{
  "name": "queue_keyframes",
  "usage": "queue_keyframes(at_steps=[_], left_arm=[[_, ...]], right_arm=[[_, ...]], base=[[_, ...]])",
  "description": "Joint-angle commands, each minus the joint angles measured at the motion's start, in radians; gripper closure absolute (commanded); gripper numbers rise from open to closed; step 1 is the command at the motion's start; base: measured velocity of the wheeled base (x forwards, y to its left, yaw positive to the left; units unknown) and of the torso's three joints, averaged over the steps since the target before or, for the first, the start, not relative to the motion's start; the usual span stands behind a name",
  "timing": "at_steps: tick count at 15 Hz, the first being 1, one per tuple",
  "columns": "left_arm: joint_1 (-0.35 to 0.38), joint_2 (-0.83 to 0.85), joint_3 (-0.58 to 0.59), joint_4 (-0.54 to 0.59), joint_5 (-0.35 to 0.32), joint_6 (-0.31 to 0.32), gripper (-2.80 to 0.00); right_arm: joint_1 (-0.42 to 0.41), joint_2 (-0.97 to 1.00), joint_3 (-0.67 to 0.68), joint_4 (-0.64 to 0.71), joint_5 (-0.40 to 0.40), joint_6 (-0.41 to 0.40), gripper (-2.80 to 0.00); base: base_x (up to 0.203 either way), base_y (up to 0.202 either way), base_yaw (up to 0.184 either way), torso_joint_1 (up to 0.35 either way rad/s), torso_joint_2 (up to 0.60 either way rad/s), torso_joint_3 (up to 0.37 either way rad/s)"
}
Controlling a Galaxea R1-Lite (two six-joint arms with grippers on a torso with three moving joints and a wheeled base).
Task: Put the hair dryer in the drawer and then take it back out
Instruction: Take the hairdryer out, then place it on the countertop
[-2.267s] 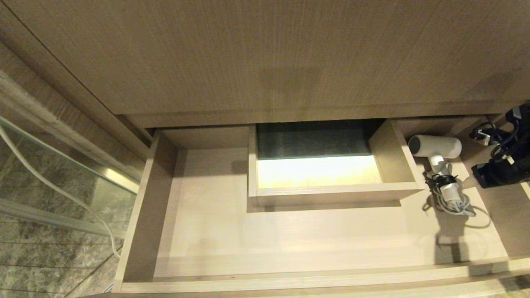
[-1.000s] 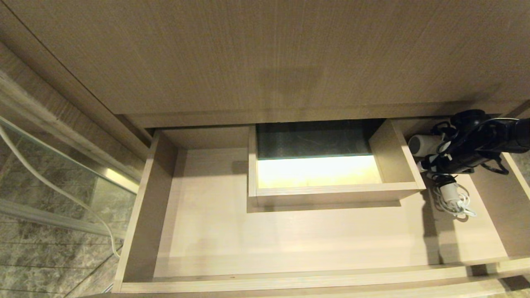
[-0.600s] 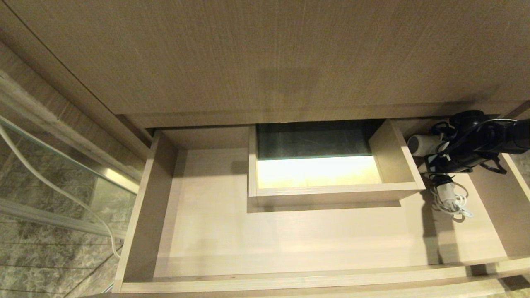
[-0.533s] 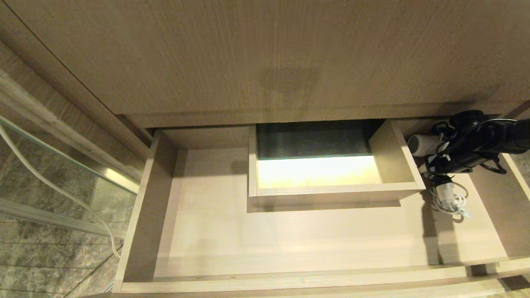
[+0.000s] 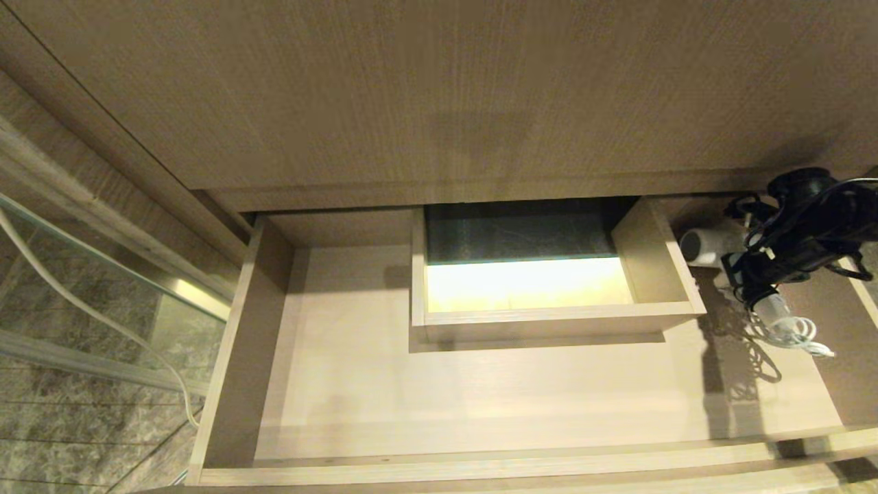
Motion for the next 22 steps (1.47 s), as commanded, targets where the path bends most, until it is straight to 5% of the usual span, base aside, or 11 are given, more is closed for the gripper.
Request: queue_keyframes(at_steps=[1,7,13,22], left_arm=[[0.0,0.002,0.0,0.0,-0.001,0.0,0.0],[0.0,0.0,0.0,0.0,0.001,0.0,0.0],[0.0,0.002,0.0,0.0,0.001,0.0,0.0],[0.0,0.001,0.0,0.0,0.001,0.0,0.0]], right_arm=[[-0.008,-0.113,0.058,0.007,0.001,-0.021,0.0],[-0.031,-0.442,0.276,0.099,-0.052,-0.146,0.0],[-0.035,-0.774,0.516,0.11,-0.101,-0.175,0.0],[-0.034,-1.051,0.577,0.089,-0.094,-0.193,0.0]], base=[[0.0,0.0,0.0,0.0,0.0,0.0],[0.0,0.0,0.0,0.0,0.0,0.0],[0.0,0.0,0.0,0.0,0.0,0.0],[0.0,0.0,0.0,0.0,0.0,0.0]])
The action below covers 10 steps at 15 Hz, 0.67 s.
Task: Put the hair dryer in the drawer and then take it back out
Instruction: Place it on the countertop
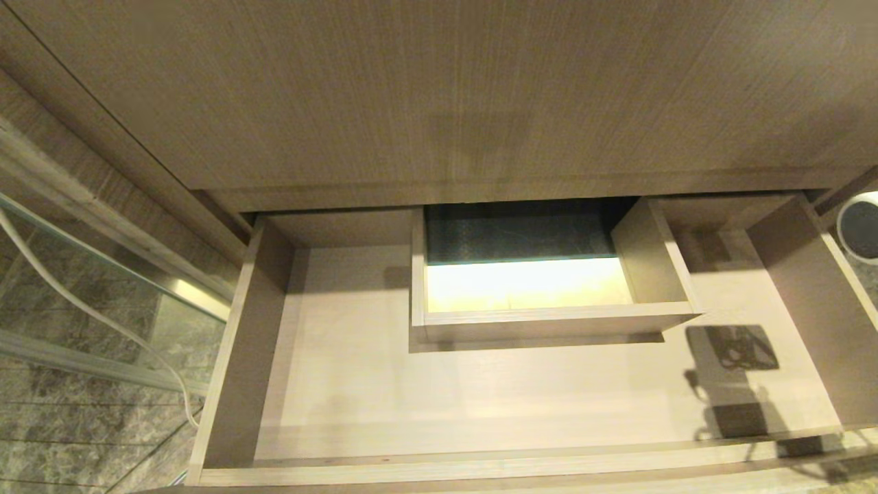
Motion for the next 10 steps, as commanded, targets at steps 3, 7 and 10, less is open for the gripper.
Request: queue_keyframes(at_steps=[3,7,10], left_arm=[[0.0,0.0,0.001,-0.001,0.0,-0.001,0.0],[0.0,0.0,0.001,-0.001,0.0,-0.001,0.0],[0.0,0.0,0.0,-0.001,0.0,-0.001,0.0]], right_arm=[[0.003,-0.085,-0.043,-0.002,0.027,-0.005,0.0],[0.001,-0.127,-0.091,-0.001,0.231,-0.022,0.0],[0.0,-0.163,-0.123,0.01,0.252,-0.019,0.0]], base=[[0.0,0.0,0.0,0.0,0.0,0.0],[0.0,0.0,0.0,0.0,0.0,0.0],[0.0,0.0,0.0,0.0,0.0,0.0]])
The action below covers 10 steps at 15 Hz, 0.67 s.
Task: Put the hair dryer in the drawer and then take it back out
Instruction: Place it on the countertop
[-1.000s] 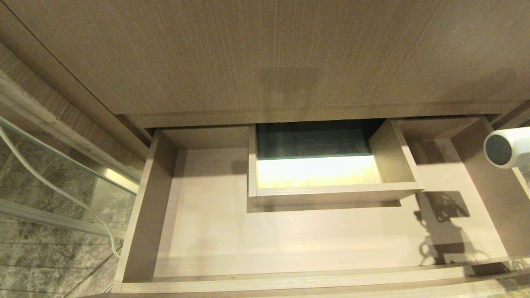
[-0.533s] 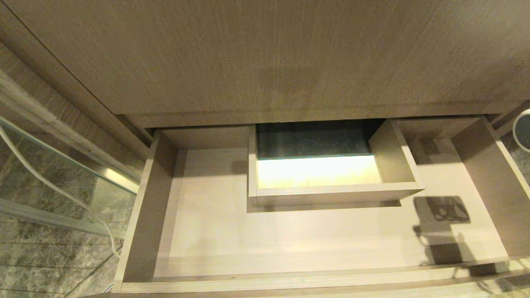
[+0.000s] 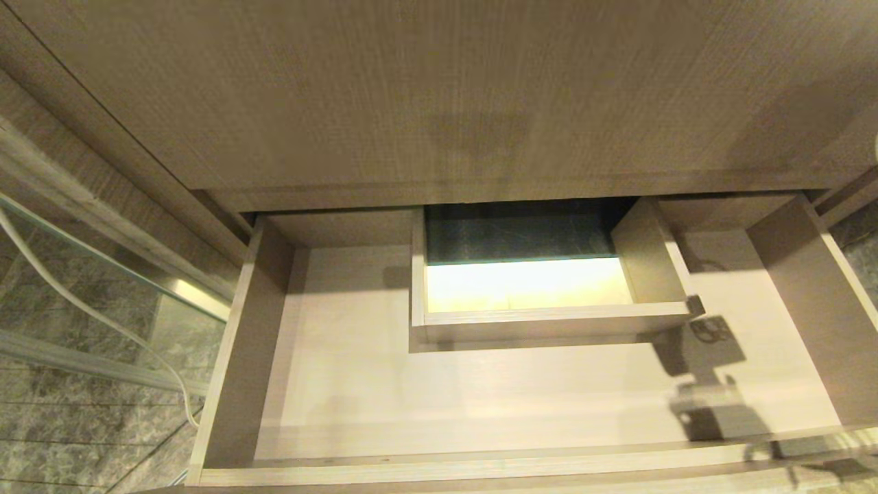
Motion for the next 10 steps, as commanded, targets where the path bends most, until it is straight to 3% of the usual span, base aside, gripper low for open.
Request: queue_keyframes(at_steps=[1,10], left_arm=[[0.0,0.002,0.0,0.0,0.0,0.0,0.0],[0.0,0.001,0.0,0.0,0.001,0.0,0.0]], right_arm=[[0.001,-0.047,-0.01,0.003,0.003,-0.002,0.0],[0.0,-0.093,0.01,0.006,0.0,0.028,0.0]], base=[[0.0,0.0,0.0,0.0,0.0,0.0],[0.0,0.0,0.0,0.0,0.0,0.0]])
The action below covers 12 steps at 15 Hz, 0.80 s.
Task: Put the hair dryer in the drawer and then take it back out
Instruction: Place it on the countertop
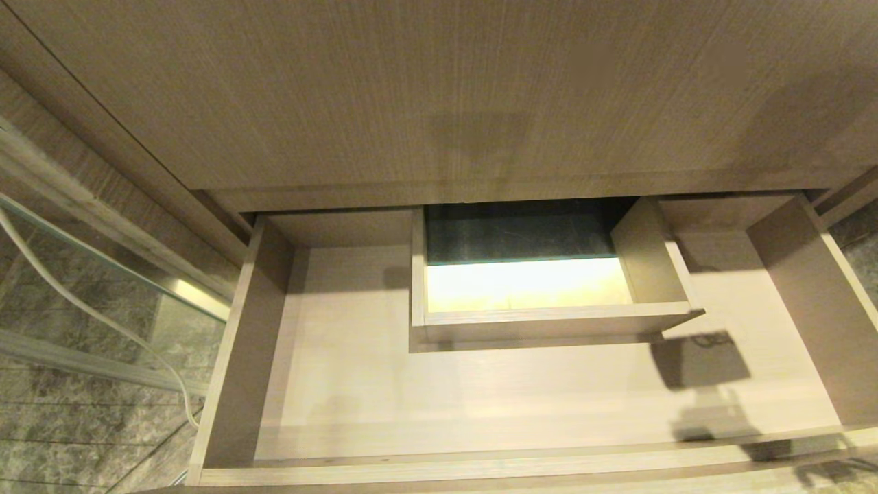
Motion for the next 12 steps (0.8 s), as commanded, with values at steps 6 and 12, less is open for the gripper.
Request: queue_keyframes(at_steps=[6,12], left_arm=[[0.0,0.001,0.0,0.0,0.0,-0.001,0.0],[0.0,0.002,0.0,0.0,0.001,-0.001,0.0]], right_arm=[[0.001,0.005,0.0,0.01,0.003,-0.001,0.0],[0.001,0.007,0.012,0.001,0.004,0.022,0.0]], base=[[0.0,0.0,0.0,0.0,0.0,0.0],[0.0,0.0,0.0,0.0,0.0,0.0]])
